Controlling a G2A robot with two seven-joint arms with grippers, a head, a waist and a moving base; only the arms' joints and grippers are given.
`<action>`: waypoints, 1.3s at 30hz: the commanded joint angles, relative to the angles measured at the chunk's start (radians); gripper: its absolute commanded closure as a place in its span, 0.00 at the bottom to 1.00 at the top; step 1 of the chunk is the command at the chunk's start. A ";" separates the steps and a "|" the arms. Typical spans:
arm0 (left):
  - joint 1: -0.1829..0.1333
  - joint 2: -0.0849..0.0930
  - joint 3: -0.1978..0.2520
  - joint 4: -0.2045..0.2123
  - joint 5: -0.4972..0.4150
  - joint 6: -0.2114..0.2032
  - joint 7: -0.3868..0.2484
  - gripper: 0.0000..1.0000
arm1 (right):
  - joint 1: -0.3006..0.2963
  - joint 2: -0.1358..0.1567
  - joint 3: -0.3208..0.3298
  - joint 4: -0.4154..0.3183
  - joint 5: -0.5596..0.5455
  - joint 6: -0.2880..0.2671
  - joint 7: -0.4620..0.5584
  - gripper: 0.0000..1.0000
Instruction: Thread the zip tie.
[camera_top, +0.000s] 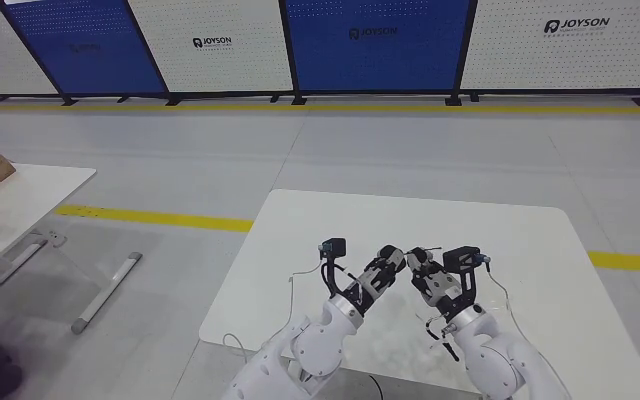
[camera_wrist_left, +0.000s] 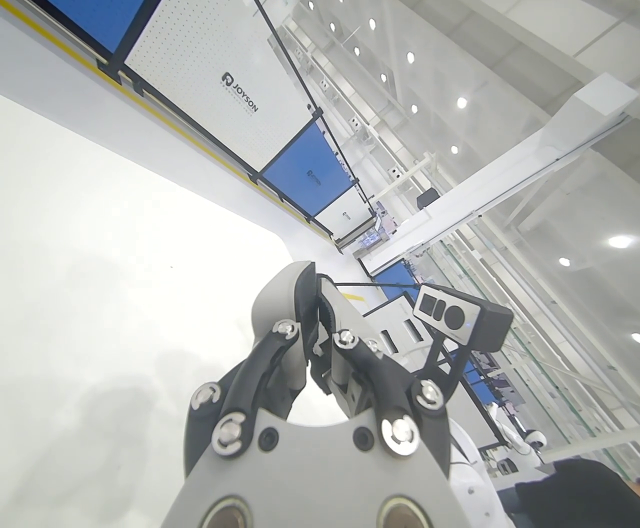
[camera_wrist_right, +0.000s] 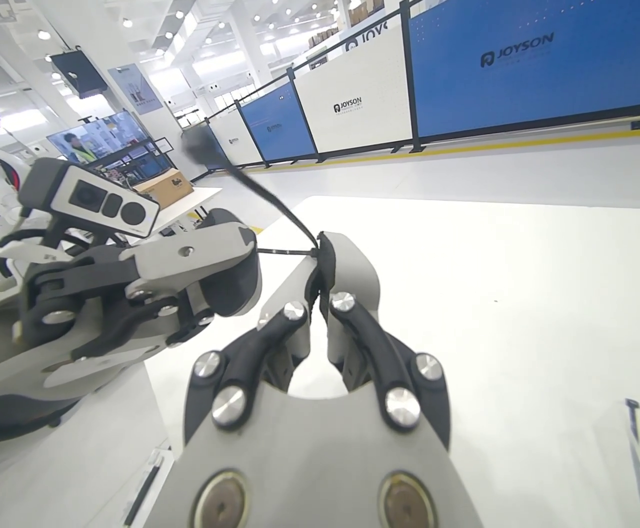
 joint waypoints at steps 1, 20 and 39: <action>-0.002 -0.001 0.000 0.001 -0.001 0.001 0.001 1.00 | 0.000 0.000 0.001 0.000 -0.001 -0.001 0.000 1.00; -0.006 -0.003 -0.005 -0.001 -0.014 -0.008 0.006 1.00 | 0.017 -0.001 -0.008 0.020 -0.005 -0.002 0.032 1.00; 0.001 -0.003 -0.010 0.001 -0.009 -0.015 0.001 1.00 | 0.005 -0.001 0.000 0.013 0.010 -0.006 0.011 0.84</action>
